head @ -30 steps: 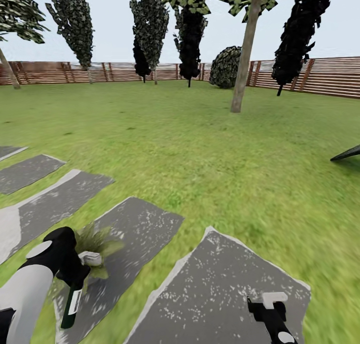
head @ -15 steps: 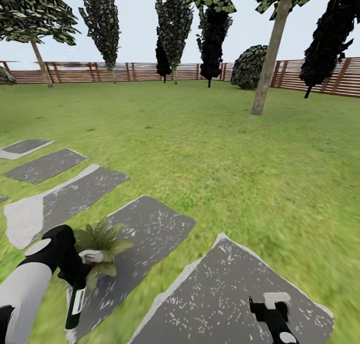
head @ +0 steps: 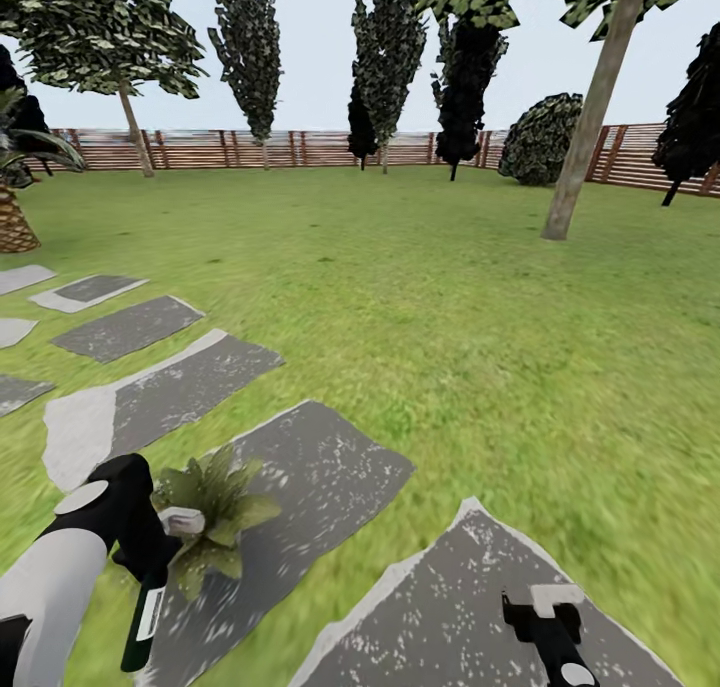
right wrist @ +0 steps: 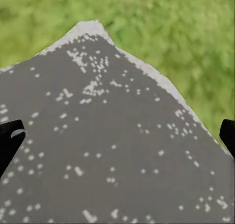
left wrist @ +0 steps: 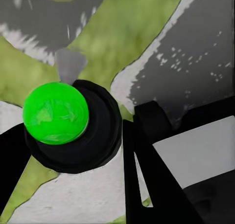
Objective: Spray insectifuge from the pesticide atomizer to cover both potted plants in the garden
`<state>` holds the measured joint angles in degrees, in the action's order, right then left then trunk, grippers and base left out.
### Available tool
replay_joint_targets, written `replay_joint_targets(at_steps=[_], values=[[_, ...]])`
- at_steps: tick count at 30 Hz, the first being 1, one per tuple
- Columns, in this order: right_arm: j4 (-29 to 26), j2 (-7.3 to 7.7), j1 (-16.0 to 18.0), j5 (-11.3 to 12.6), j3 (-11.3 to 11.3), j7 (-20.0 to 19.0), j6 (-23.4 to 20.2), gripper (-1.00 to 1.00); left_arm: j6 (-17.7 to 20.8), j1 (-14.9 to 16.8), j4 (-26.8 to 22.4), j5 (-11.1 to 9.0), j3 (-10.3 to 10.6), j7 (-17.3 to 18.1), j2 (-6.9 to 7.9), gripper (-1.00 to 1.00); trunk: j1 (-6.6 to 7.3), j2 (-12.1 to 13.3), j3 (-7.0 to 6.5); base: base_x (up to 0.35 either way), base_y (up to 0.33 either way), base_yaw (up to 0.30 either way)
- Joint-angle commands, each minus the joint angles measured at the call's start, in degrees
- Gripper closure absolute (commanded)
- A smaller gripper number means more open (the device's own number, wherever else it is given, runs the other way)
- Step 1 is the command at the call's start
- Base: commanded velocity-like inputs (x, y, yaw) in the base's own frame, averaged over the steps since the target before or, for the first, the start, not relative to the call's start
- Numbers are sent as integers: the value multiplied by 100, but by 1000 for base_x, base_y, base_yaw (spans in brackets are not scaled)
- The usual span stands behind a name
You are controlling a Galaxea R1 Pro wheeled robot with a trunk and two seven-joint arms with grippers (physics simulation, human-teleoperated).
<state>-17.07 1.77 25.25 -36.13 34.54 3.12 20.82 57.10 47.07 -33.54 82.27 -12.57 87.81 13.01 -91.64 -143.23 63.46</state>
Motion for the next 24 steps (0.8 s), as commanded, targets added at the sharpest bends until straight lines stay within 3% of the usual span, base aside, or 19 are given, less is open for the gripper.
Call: replay_joint_targets(at_steps=[1,7,17,24], values=[[11,-1,6,-61,35,17,27,-100,59,4,-6,61,-24,53,-7,100,-3,-1,5,281,-186,6],[20,-10,6,-69,31,14,24,-100,64,12,-20,61,-79,52,-8,100,-3,-1,5,127,-282,18],[20,-10,6,-69,27,13,27,-100,65,12,-21,61,-88,52,6,100,-3,-1,5,19,-311,261],[20,-10,6,-69,28,13,26,-100,65,12,-21,61,-78,52,0,100,-3,-1,5,218,-251,157]])
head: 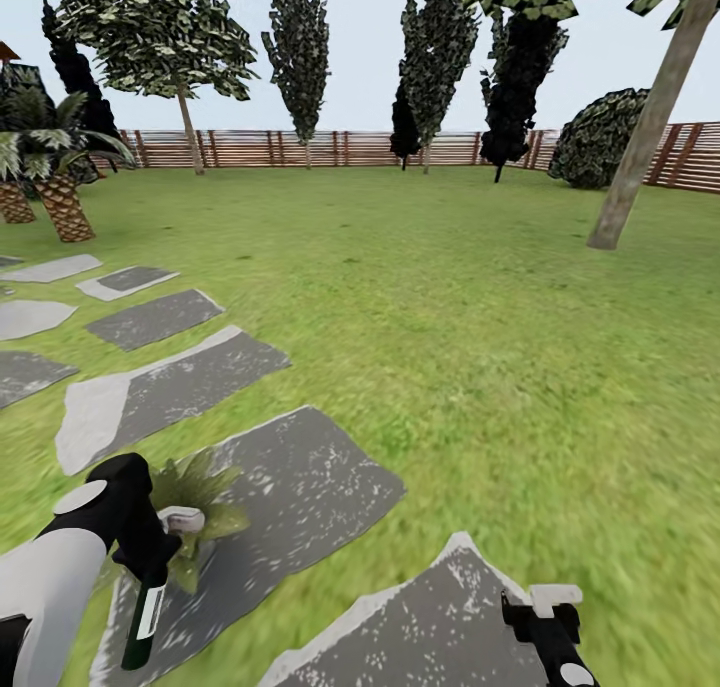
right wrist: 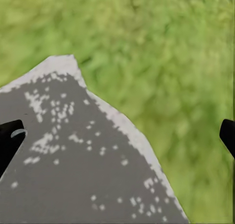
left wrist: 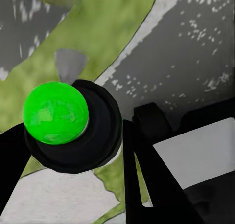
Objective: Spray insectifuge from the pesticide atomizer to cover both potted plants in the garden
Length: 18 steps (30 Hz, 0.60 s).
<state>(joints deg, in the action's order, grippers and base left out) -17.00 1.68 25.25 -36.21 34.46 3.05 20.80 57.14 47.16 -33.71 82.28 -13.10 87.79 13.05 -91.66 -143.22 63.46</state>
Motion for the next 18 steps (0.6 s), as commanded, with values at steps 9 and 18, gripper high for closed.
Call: replay_joint_targets(at_steps=[9,18], values=[[12,-5,6,-62,34,20,28,-100,60,4,0,60,4,56,-5,100,-1,-2,5,227,-212,137],[21,-1,6,-62,34,20,22,-100,38,35,-4,48,25,71,19,100,-1,-2,5,14,-12,276]])
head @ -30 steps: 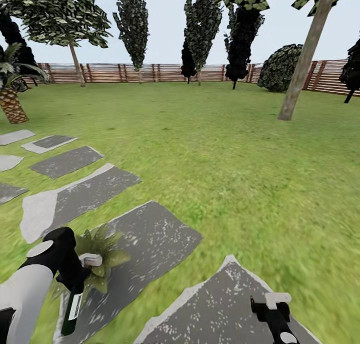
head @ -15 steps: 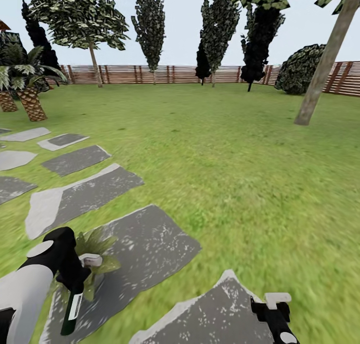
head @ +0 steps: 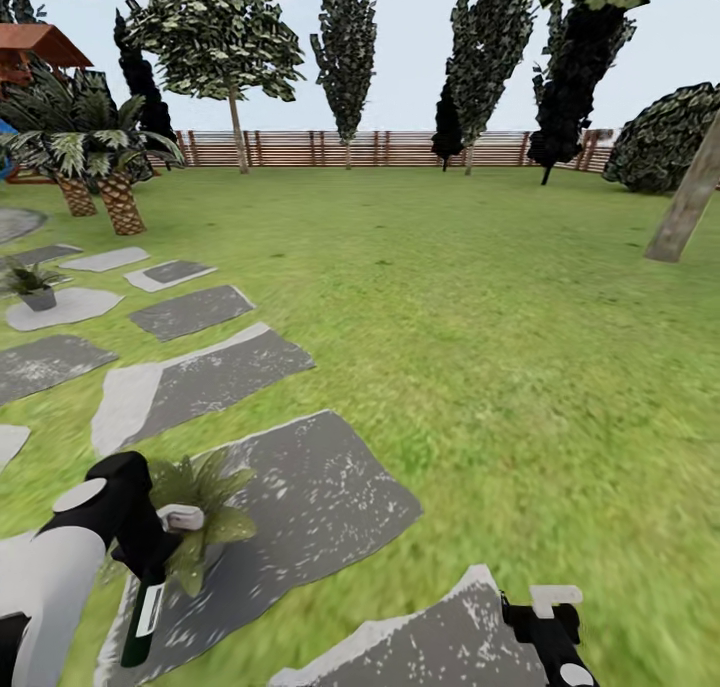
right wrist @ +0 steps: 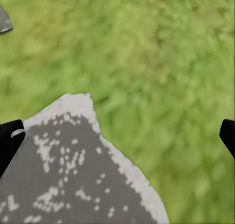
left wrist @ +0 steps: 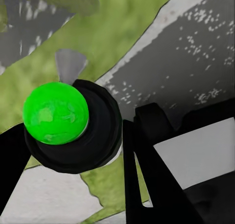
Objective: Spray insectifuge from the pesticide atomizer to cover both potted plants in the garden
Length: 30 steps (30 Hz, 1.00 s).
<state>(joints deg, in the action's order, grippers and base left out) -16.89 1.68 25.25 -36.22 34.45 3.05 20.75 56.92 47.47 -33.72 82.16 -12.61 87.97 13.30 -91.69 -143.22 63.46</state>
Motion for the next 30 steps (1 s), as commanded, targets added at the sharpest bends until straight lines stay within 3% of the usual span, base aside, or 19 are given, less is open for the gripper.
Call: replay_joint_targets(at_steps=[1,9,24,30], values=[[10,-1,6,-61,35,20,31,-100,58,-5,-3,62,-13,53,-8,100,1,-2,5,0,0,278],[10,-1,6,-61,36,20,31,-100,69,-37,69,63,-7,45,-26,100,1,-2,5,39,-21,274],[10,-8,6,-61,35,20,33,-100,73,-36,67,63,-37,53,-29,100,1,-2,5,250,-201,22],[16,-10,6,-61,35,20,30,-100,78,-31,67,63,-32,51,-29,100,1,-2,5,232,-240,236]])
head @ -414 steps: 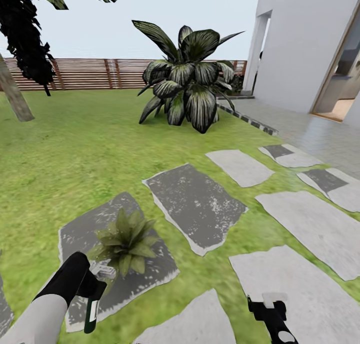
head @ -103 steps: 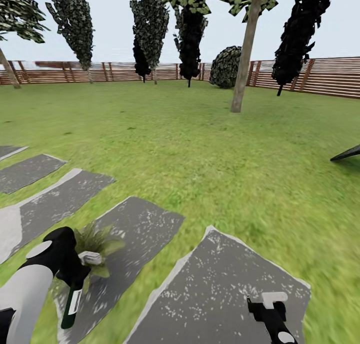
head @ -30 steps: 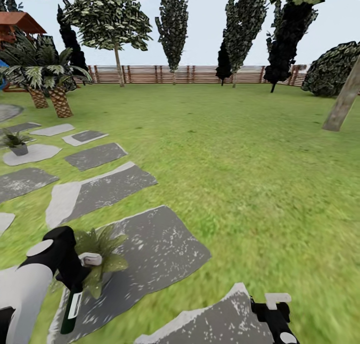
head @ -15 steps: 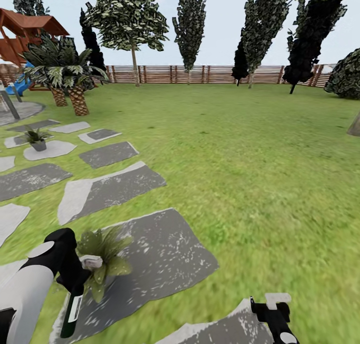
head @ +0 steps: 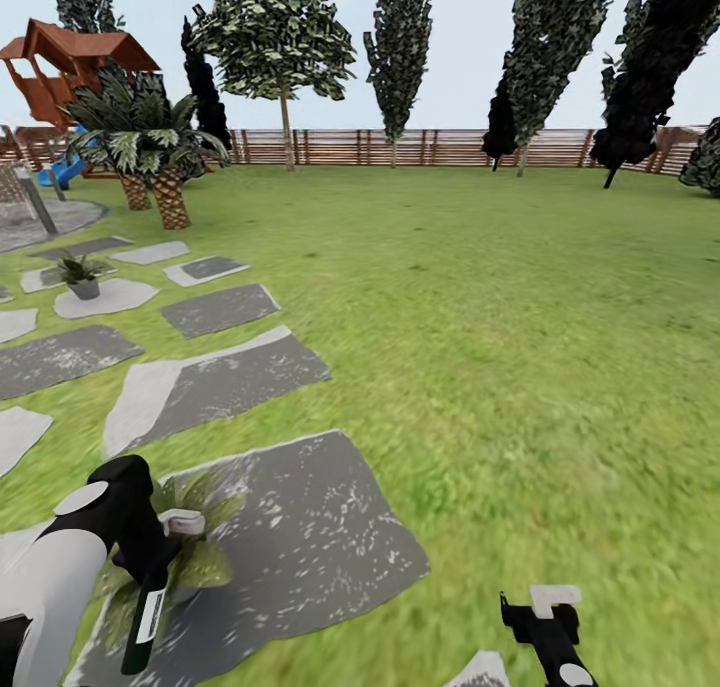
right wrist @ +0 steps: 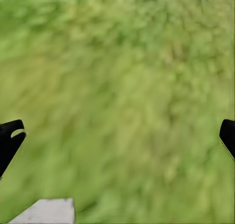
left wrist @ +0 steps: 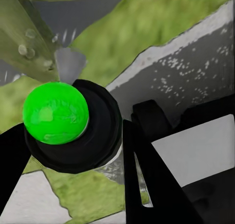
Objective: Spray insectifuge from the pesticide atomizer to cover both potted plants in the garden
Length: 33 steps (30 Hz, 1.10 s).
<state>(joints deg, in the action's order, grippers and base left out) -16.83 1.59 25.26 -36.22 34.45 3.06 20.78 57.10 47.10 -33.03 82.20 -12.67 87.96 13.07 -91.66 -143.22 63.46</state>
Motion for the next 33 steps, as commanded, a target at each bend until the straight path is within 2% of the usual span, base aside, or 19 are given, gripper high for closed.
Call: replay_joint_targets(at_steps=[1,8,13,22,28,33], values=[[12,-1,5,-61,36,19,29,-100,63,5,-2,60,-26,51,-6,100,-1,-2,5,195,-262,275],[13,2,5,-61,36,19,26,-100,65,10,-2,66,-34,45,-6,100,-1,-2,5,69,-294,220],[13,-1,5,-61,36,19,28,-100,65,10,-17,65,-71,47,-6,100,-1,-2,5,-135,-292,48],[38,0,5,-61,36,19,24,-100,42,-8,1,63,-43,39,36,100,-1,-2,5,-170,-276,259],[116,0,5,-61,37,19,20,-100,12,-229,-32,22,-43,-29,55,100,-1,-2,5,-112,-91,267],[111,5,5,-74,30,-9,6,-100,-45,-355,-62,-14,-42,-52,41,100,-1,-2,5,-6,-3,50]])
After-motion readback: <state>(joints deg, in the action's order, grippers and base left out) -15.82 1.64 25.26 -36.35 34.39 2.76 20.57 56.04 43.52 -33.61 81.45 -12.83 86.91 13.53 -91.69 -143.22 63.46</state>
